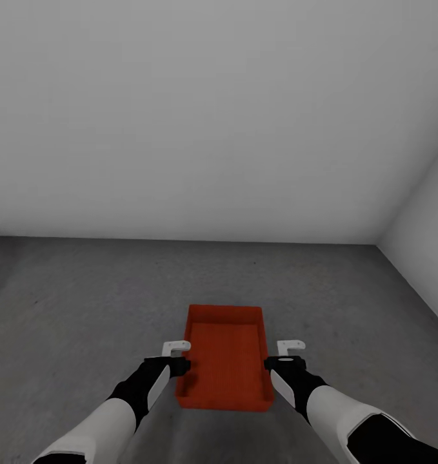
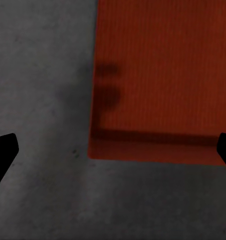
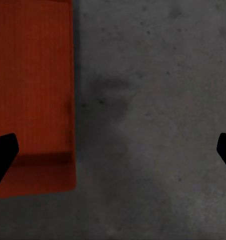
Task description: Move the two storage containers from the living room to the garage. In the garage, place one container on the floor and stack the other container on top of it (either order is fine).
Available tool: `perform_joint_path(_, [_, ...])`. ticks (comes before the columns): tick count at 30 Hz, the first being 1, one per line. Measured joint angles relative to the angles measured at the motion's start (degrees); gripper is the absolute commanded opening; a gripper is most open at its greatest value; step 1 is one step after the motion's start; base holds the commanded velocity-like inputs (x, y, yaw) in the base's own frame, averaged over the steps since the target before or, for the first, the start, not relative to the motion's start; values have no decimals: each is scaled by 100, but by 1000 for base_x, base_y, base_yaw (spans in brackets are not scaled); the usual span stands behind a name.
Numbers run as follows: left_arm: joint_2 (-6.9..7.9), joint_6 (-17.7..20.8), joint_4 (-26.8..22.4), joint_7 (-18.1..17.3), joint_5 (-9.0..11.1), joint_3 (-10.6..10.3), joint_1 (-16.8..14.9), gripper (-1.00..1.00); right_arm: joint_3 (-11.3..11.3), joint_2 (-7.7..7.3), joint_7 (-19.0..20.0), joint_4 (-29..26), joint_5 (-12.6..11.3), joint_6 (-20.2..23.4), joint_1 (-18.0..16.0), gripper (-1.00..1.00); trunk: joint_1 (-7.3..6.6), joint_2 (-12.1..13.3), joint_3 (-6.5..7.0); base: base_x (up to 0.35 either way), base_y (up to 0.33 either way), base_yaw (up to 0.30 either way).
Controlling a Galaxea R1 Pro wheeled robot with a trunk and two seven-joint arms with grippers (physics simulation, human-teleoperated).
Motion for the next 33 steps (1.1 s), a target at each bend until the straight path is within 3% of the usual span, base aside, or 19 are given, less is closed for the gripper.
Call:
perform_joint_path(22, [-1,-8,-4,-7,-8,-5,0,100,0,0,1,0,4,0,0,100,0,0,0,0,0,0])
perform_joint_path(33, [4,0,1,-19,-3,0,0,100,1,12,3,5,7,0,0,100,-241,440,197,0,0,0])
